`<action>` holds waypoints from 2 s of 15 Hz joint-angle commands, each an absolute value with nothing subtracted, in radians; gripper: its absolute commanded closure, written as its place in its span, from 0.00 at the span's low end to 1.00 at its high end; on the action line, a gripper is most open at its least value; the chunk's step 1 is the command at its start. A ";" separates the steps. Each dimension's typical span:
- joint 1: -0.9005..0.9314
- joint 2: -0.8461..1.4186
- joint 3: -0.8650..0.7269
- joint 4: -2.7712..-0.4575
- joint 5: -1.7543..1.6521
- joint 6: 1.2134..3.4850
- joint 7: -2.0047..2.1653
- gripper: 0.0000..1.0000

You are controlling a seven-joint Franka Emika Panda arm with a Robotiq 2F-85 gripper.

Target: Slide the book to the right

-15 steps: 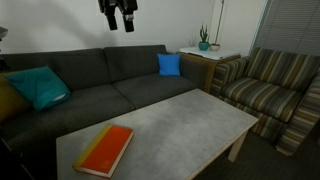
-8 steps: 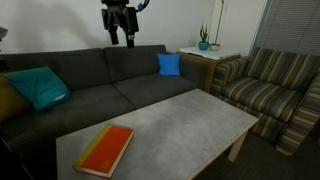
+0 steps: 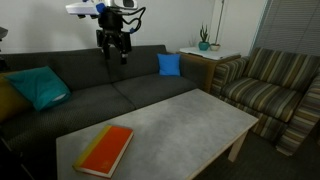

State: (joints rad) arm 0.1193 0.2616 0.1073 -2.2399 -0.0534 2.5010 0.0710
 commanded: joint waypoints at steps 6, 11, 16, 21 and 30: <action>0.125 0.268 0.103 -2.241 -0.059 2.512 0.050 0.00; 0.133 0.350 0.145 -2.201 -0.027 2.520 -0.021 0.00; 0.153 0.482 0.211 -2.110 -0.019 2.482 -0.116 0.00; 0.188 0.618 0.237 -2.001 -0.039 2.439 -0.167 0.00; 0.231 0.783 0.231 -1.883 -0.068 2.402 -0.171 0.00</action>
State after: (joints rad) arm 0.2284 0.7809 0.2332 -1.8878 -0.0693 2.4055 -0.1704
